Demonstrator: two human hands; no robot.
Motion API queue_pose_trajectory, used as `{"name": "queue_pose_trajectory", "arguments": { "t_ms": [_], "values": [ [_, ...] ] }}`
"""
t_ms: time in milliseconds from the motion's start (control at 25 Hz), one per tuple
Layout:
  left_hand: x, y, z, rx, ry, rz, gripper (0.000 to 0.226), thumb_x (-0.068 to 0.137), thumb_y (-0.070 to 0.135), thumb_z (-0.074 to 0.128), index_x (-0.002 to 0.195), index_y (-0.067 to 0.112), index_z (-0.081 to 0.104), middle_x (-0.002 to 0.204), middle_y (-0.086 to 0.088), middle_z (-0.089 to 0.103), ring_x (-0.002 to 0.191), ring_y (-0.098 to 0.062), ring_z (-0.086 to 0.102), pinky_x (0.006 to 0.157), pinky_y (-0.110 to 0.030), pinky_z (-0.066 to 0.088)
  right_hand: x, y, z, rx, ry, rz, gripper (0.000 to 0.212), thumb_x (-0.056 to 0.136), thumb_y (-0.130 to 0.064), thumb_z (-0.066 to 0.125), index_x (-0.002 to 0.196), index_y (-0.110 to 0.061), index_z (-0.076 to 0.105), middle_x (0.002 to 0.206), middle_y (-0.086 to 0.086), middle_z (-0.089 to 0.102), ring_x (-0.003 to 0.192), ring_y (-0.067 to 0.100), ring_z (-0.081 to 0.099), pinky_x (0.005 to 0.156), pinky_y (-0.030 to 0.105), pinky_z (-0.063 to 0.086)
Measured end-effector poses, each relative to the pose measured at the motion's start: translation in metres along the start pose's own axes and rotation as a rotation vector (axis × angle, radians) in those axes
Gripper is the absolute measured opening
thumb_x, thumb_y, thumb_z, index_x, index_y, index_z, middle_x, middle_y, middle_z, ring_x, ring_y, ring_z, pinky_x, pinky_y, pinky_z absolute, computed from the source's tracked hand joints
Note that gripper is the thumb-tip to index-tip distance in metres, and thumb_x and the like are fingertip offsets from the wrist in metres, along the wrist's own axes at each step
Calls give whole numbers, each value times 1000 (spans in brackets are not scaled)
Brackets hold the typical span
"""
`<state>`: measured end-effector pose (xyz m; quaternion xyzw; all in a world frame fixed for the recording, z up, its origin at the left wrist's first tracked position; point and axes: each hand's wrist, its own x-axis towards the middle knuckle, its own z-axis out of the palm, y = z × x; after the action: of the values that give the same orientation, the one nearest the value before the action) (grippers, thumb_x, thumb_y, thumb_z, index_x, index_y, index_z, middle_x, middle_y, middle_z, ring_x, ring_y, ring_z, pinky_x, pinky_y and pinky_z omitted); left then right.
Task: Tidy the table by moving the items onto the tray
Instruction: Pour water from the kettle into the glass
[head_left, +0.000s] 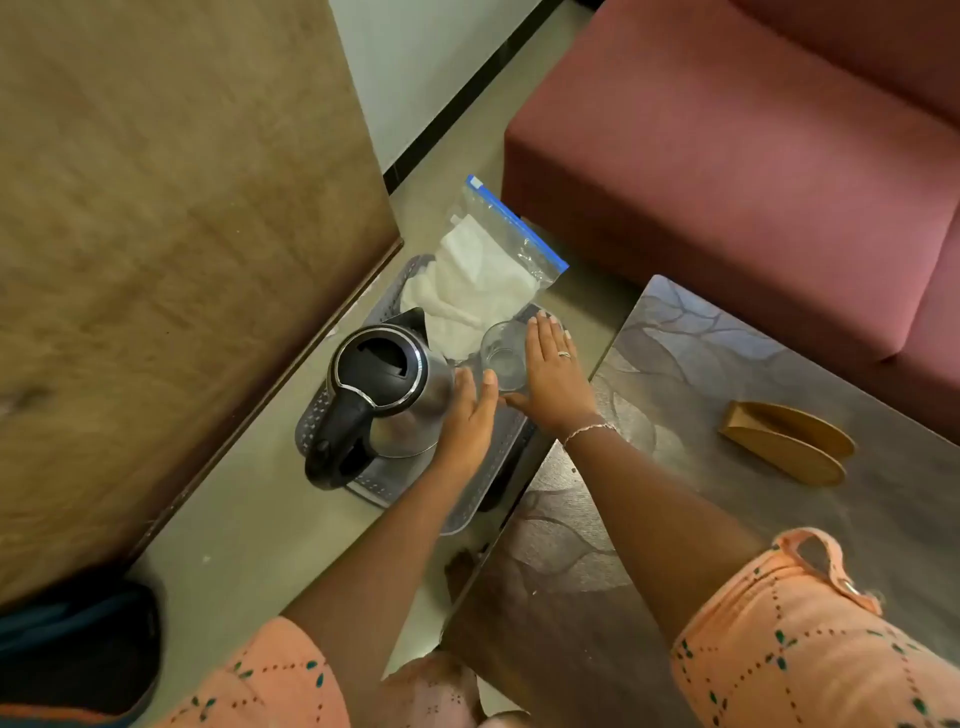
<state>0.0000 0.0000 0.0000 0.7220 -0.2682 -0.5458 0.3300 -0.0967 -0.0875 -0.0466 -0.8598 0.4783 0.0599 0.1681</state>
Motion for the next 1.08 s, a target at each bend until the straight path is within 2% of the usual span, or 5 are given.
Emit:
{"name": "queue_pose_trajectory", "arguments": {
  "t_ms": [400, 600, 920, 1000, 1080],
  "values": [
    [9, -2, -6, -248, 31, -77, 53, 99, 40, 23, 145, 12, 23, 153, -4, 24, 140, -16, 22, 111, -26, 20, 42, -8, 30, 92, 66, 97, 76, 87, -23, 58, 141, 4, 13, 147, 24, 23, 135, 37, 22, 113, 38, 18],
    [15, -1, -5, -284, 16, -81, 57, 98, 45, 27, 146, 15, 22, 153, -3, 24, 140, -16, 23, 111, -29, 22, 33, -10, 14, 177, 84, 101, 88, 78, -29, 68, 142, 0, 15, 147, 21, 25, 134, 36, 25, 111, 39, 24],
    [-21, 24, -3, -459, -103, -161, 121, 47, 85, 61, 144, 22, 27, 149, 0, 35, 136, -17, 32, 105, -31, 27, -45, -31, -83, 248, 283, 14, 92, 65, -27, 77, 137, 2, 28, 137, 21, 39, 124, 35, 40, 102, 41, 37],
    [-38, 41, -5, -485, -160, -106, 108, 52, 74, 70, 138, 17, 37, 142, -3, 44, 132, -16, 39, 108, -30, 29, -69, -36, -108, 274, 335, 10, 93, 62, -26, 79, 135, 5, 30, 133, 24, 43, 122, 37, 42, 100, 37, 35],
    [-55, 61, -6, -524, -203, -25, 61, 71, 48, 69, 121, 17, 53, 127, -5, 57, 124, -17, 49, 105, -26, 34, -88, -38, -131, 293, 405, -3, 93, 62, -23, 79, 135, 6, 30, 131, 24, 44, 121, 37, 43, 98, 32, 30]
  ]
}}
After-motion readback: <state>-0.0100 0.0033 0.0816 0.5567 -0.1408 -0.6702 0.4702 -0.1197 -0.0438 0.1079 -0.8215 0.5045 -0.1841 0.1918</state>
